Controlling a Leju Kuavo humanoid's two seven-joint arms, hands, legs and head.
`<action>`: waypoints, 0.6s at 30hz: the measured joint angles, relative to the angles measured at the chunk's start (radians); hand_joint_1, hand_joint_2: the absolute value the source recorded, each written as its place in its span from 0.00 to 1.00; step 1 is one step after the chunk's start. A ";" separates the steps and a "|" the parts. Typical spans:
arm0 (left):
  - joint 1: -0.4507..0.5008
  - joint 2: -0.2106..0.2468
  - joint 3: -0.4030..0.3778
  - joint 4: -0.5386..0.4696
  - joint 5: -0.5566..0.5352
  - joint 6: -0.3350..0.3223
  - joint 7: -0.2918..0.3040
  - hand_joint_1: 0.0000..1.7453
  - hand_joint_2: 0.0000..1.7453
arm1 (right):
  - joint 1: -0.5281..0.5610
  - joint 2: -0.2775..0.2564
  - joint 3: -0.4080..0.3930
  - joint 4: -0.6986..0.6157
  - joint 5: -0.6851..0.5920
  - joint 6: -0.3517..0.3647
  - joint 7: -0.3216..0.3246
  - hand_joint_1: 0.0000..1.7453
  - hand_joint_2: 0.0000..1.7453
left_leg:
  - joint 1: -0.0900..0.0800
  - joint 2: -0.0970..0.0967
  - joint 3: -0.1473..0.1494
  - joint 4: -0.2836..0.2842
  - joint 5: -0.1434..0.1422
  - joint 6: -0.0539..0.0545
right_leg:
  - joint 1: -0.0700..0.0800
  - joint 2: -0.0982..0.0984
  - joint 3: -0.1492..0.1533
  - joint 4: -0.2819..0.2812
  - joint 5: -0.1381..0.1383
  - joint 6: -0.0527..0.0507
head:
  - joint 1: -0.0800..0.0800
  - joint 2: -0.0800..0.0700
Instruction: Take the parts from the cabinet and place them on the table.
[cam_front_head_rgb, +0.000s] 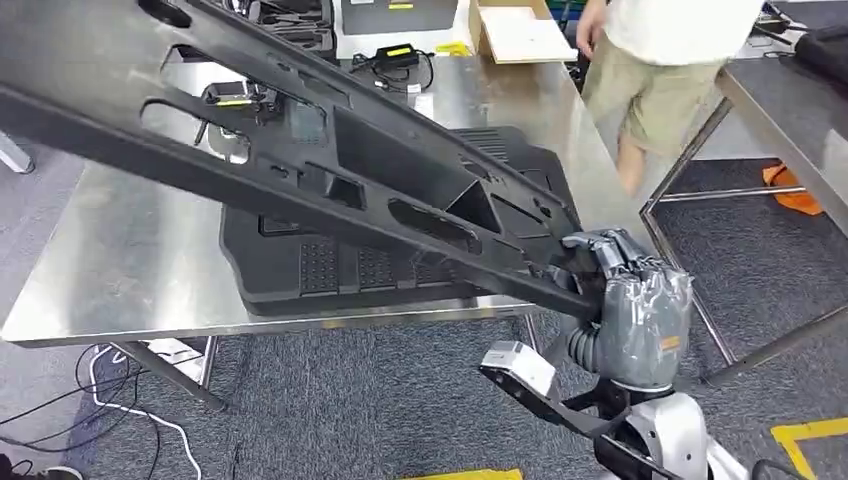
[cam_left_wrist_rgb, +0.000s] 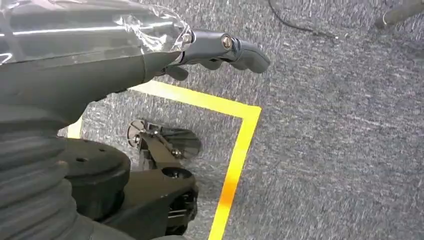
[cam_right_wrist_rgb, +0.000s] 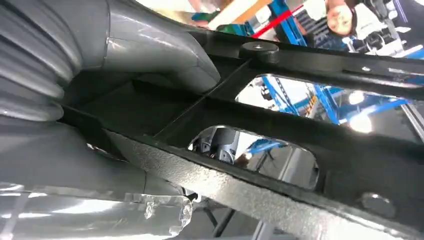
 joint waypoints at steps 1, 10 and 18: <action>0.000 0.000 0.000 0.000 0.000 0.000 0.000 0.00 1.00 | -0.009 0.000 0.000 0.003 -0.008 0.001 -0.003 1.00 1.00 | 0.000 -0.001 0.009 0.000 -0.005 -0.002 | 0.001 0.000 0.039 -0.091 0.057 -0.005 | 0.002 0.000; -0.010 0.000 -0.004 0.000 -0.003 0.000 0.002 0.00 1.00 | -0.052 -0.002 0.000 0.013 -0.025 0.011 -0.006 1.00 1.00 | -0.003 -0.001 -0.006 0.087 -0.075 -0.047 | 0.003 -0.004 0.119 -0.251 0.085 -0.046 | -0.016 0.000; -0.004 0.000 -0.006 0.000 -0.003 -0.006 0.002 0.00 1.00 | -0.054 -0.002 0.003 0.026 -0.026 0.011 -0.004 1.00 1.00 | 0.001 -0.004 -0.063 0.054 0.048 -0.039 | 0.002 -0.001 0.184 -0.251 0.032 -0.036 | -0.023 0.000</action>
